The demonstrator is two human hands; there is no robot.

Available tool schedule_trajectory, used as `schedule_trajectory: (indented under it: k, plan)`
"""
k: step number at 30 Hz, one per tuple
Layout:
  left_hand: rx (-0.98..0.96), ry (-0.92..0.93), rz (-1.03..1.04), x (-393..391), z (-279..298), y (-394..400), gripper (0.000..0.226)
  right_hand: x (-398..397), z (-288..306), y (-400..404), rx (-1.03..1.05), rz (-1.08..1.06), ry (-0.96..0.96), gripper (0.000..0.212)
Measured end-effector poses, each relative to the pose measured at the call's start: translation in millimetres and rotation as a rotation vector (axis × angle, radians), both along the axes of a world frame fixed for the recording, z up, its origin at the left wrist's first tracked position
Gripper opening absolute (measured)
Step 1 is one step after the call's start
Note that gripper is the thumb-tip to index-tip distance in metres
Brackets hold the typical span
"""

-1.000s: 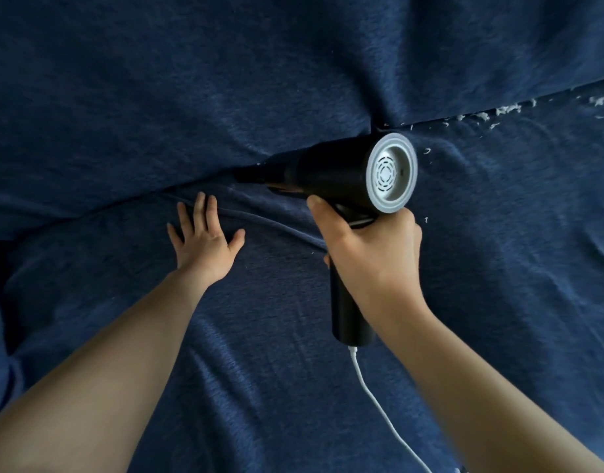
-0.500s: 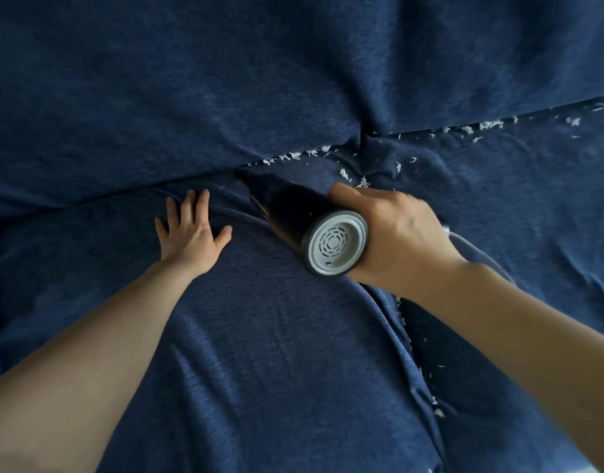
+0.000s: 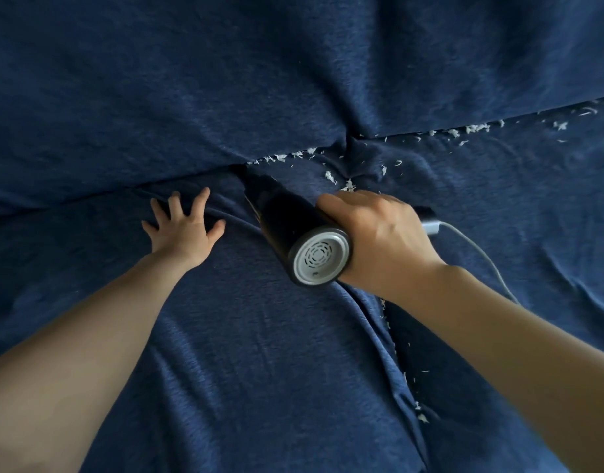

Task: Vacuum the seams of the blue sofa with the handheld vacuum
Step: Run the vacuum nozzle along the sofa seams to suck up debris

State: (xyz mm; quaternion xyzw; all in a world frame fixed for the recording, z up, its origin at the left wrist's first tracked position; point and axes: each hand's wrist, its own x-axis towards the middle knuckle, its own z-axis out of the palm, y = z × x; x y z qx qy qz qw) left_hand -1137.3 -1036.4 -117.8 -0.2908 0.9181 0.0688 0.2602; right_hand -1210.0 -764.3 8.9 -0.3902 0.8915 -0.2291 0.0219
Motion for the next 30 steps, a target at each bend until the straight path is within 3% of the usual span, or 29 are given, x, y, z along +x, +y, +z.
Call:
schedule_trajectory:
  k: [3,11,16,26,30]
  plan:
    - [0.01,0.012,0.012,-3,0,0,0.069,1,-4,-5,-0.006,0.0,0.007,0.032]
    - [0.094,0.034,0.023,-7,3,0,0.064,0,4,5,-0.019,0.02,0.046,0.017]
    - [0.091,0.027,0.017,-8,3,-3,0.064,-6,-6,-3,0.034,-0.011,-0.018,0.032]
    - [0.012,0.091,-0.055,-19,4,12,0.076,-9,4,18,0.003,0.004,-0.019,0.021]
    - [0.06,0.14,-0.143,-35,2,21,0.078,-13,4,20,-0.026,0.003,-0.039,0.036]
